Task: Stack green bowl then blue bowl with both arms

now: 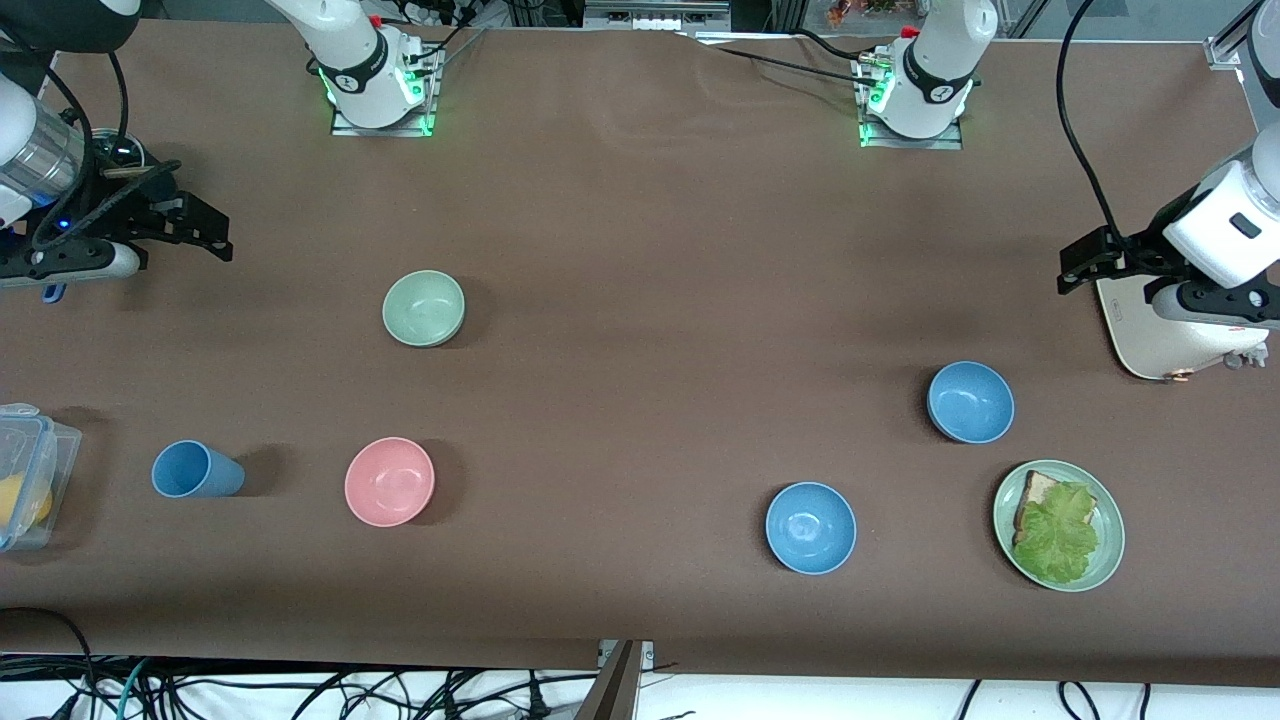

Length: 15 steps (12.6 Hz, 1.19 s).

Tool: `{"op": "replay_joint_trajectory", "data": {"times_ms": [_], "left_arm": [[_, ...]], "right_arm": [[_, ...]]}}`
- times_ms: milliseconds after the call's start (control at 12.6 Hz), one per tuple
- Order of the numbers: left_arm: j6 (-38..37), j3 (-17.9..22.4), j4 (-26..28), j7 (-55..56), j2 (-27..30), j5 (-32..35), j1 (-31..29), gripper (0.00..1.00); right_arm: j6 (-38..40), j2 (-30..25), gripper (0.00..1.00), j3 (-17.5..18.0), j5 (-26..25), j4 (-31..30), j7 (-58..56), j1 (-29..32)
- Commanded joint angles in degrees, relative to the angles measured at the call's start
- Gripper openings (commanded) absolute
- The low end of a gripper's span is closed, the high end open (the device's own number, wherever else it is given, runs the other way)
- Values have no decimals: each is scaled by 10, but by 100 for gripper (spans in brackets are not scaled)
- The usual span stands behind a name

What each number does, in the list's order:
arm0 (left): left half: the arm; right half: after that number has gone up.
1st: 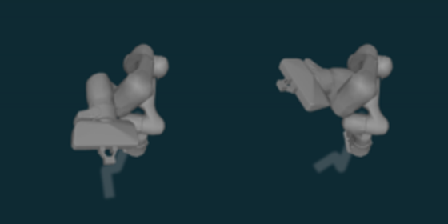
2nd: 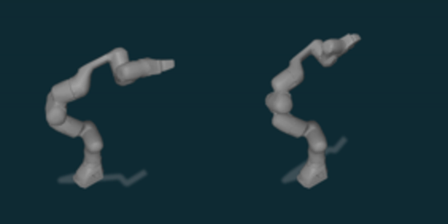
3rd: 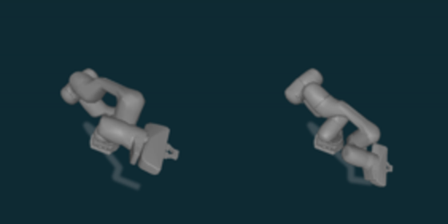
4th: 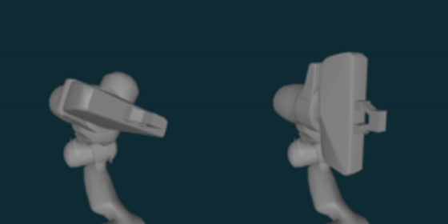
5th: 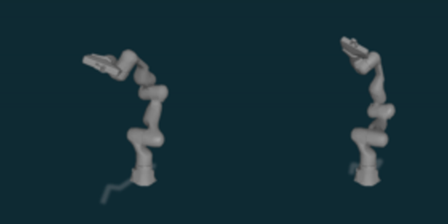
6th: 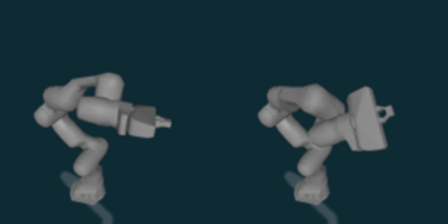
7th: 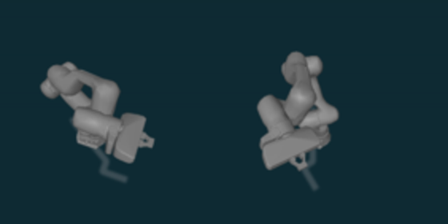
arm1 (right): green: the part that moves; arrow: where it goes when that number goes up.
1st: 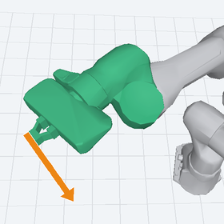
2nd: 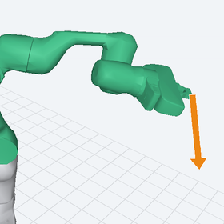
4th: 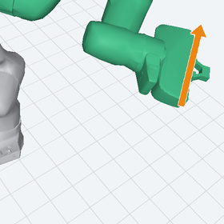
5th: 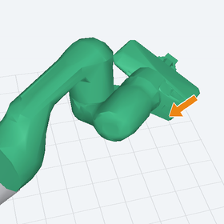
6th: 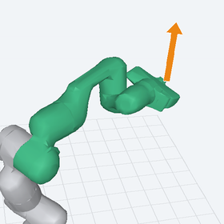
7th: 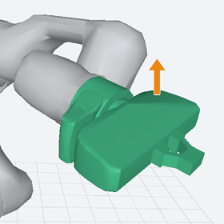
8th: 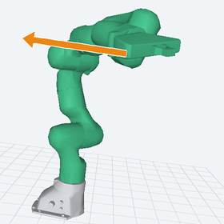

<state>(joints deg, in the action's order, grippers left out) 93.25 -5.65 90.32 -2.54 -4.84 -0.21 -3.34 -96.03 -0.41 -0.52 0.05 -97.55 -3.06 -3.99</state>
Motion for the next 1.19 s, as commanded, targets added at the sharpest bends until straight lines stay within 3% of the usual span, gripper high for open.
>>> {"op": "replay_joint_trajectory", "data": {"times_ms": [0,1114], "left_arm": [[7,-1,9,0,9,8,1,100],[41,-3,7,-5,-20,6,5,100]], "right_arm": [[-11,6,100,5,-9,6,3,10],[-6,6,100,6,-4,10,9,10]]}}
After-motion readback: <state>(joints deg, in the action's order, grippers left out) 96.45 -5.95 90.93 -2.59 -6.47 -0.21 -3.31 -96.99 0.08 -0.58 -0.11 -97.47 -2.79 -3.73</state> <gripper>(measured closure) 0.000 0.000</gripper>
